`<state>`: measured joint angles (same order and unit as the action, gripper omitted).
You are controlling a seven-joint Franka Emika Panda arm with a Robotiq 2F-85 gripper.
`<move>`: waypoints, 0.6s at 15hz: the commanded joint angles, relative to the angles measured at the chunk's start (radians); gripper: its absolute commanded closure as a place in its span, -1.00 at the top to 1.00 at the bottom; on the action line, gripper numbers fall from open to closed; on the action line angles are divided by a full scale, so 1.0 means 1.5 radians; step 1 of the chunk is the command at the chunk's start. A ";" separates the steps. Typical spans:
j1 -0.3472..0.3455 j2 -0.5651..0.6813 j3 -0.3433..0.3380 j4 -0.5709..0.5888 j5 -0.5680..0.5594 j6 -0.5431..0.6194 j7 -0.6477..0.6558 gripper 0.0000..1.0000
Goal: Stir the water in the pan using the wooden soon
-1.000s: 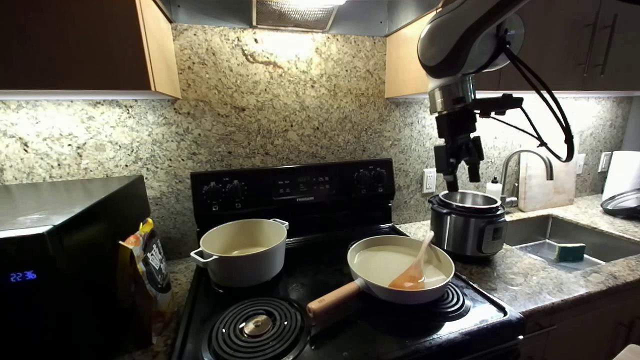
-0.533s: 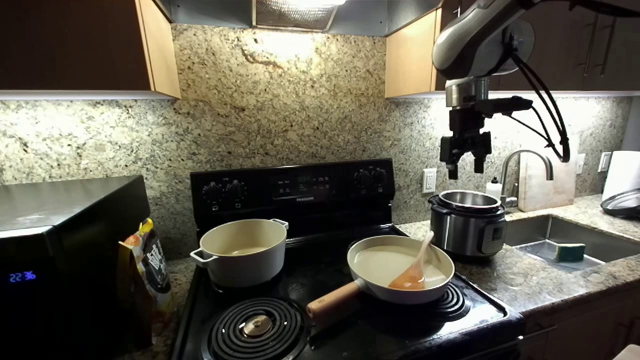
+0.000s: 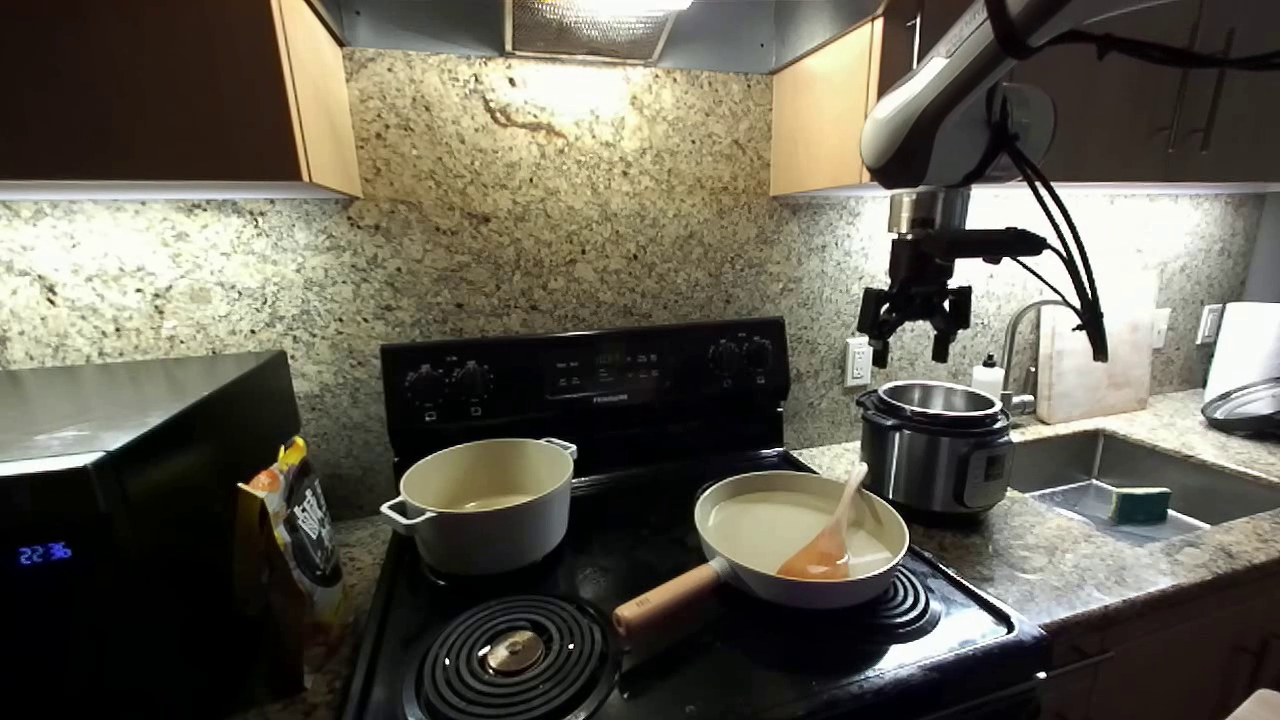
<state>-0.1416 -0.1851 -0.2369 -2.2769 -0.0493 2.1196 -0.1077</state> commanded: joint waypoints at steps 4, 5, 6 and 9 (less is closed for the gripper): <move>-0.009 0.019 0.012 0.002 0.088 0.035 0.106 1.00; -0.009 0.028 0.014 0.003 0.106 0.048 0.129 1.00; -0.011 0.036 0.014 -0.002 0.122 0.069 0.152 1.00; -0.017 0.061 0.013 -0.018 0.158 0.135 0.216 1.00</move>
<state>-0.1439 -0.1311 -0.2293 -2.2807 0.1308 2.2285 0.1315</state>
